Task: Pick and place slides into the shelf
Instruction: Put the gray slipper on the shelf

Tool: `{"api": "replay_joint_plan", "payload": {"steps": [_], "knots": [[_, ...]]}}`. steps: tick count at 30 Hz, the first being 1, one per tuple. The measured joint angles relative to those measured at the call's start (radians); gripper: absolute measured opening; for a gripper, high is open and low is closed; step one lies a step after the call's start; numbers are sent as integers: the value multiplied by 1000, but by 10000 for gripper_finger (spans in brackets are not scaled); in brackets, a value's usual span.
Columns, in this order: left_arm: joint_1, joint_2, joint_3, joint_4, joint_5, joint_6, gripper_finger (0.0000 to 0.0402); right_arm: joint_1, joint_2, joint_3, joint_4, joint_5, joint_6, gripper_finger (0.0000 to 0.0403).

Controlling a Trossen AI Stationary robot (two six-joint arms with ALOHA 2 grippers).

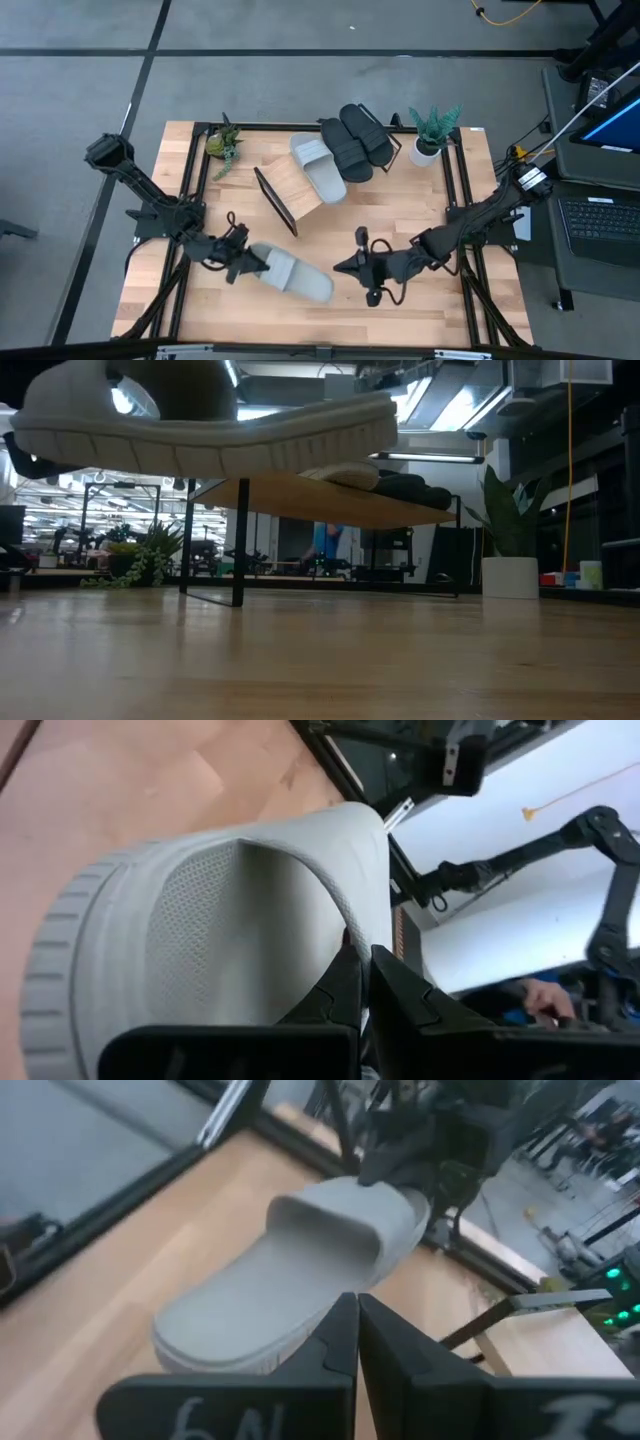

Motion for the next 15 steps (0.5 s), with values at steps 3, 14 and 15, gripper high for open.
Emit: {"api": "replay_joint_plan", "payload": {"steps": [3, 14, 15], "knots": [[18, 0, 0, -1, -2, 0, 0, 0, 3, 74, -167, -15, 8, 14], [73, 0, 0, 71, -11, -1, 0, 0, 135, 328, -566, -52, -23, 14], [77, 0, 0, 75, -12, -1, 0, 0, 153, 353, -604, -51, -26, 14]]}}
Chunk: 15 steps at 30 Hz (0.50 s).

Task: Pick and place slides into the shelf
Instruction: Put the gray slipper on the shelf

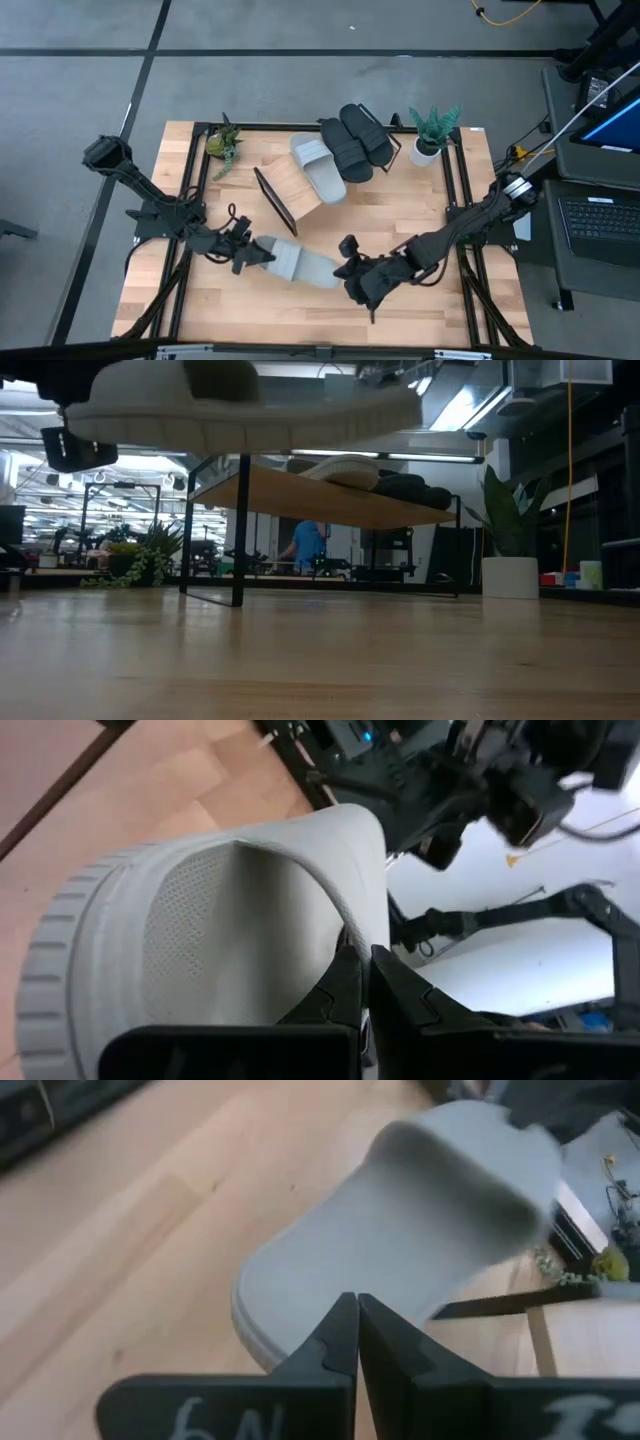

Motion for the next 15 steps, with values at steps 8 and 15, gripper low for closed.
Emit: {"api": "replay_joint_plan", "payload": {"steps": [8, 15], "knots": [[4, 0, 0, 43, 6, -1, 0, 5, 68, 98, -173, 3, -111, 15], [4, 0, 0, 47, 21, -7, 0, 38, 62, 101, -171, 5, -188, 50]]}}
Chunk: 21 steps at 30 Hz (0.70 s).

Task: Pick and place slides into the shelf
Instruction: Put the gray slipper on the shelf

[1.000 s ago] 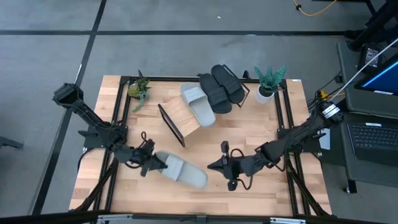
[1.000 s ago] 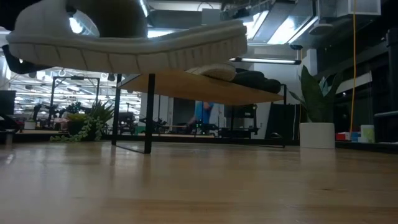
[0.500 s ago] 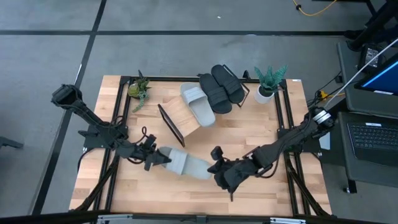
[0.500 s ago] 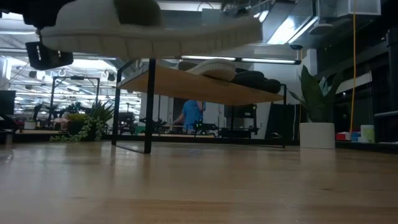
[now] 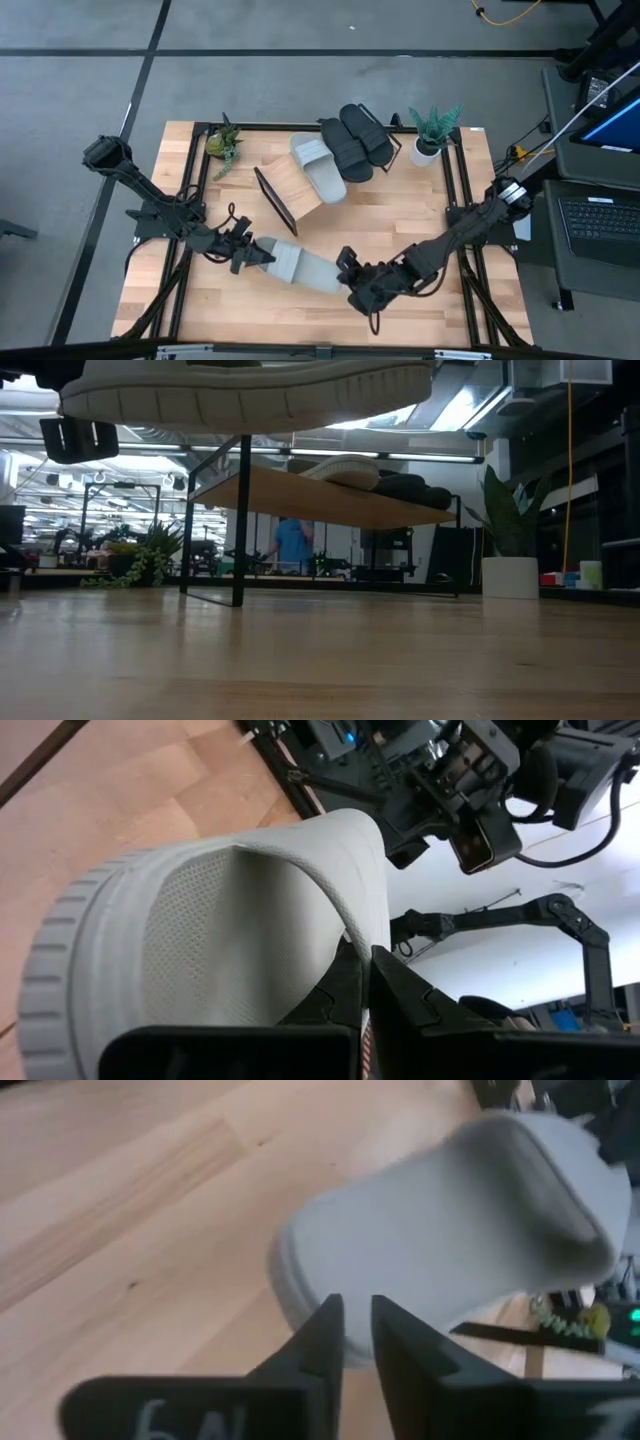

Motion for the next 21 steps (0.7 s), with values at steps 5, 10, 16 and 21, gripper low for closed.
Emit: {"api": "replay_joint_plan", "payload": {"steps": [5, 10, 16, 21], "knots": [[0, 0, 0, 2, -1, 0, 0, 36, 0, 0, 0, 50, -29, 109], [0, 0, 0, 2, -1, -6, 0, 65, 0, 0, 5, 62, -39, 156], [0, 0, 0, 2, -1, -26, 0, 73, 3, 0, 5, 77, -70, 173], [0, 0, 0, 2, -1, -26, 0, 71, 7, 0, 4, 79, -87, 165]]}}
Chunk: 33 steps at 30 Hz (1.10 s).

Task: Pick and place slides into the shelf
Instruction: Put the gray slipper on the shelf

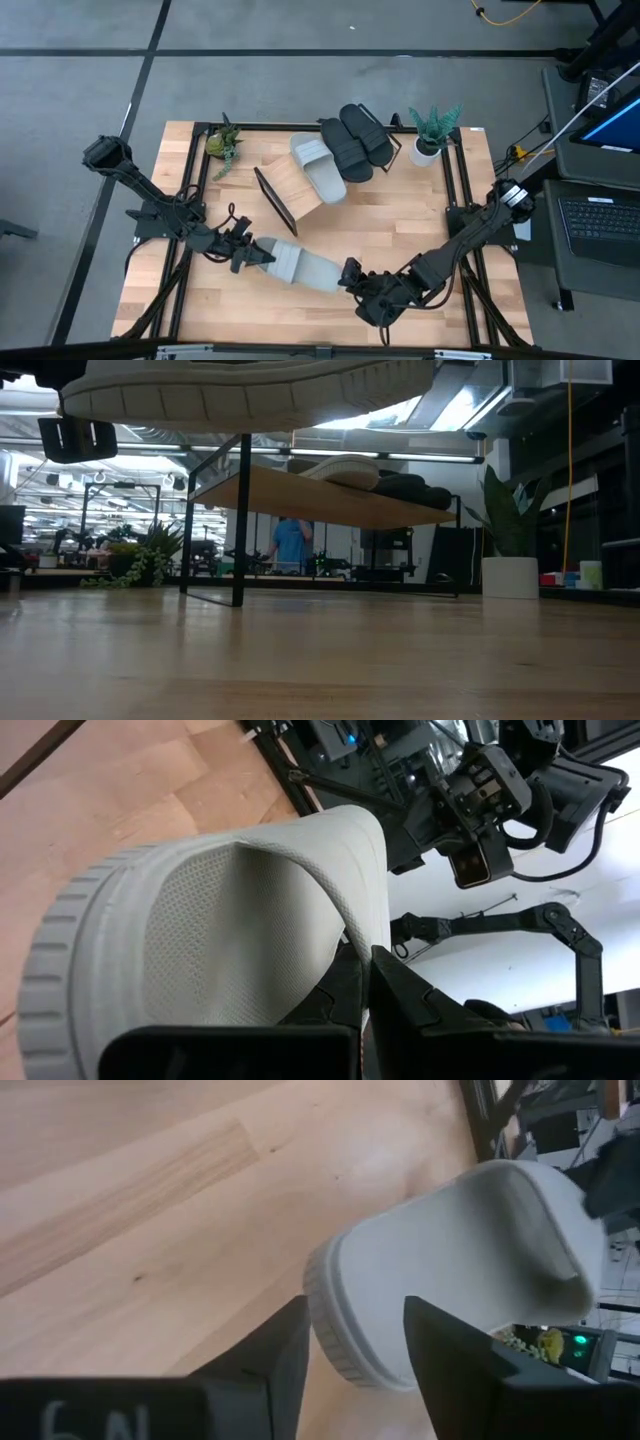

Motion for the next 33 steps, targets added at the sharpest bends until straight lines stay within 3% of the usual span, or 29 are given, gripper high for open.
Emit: {"api": "replay_joint_plan", "payload": {"steps": [33], "knots": [[-1, 0, 0, 0, 8, 10, 0, -35, 60, -2, 45, -5, -54, 158]]}}
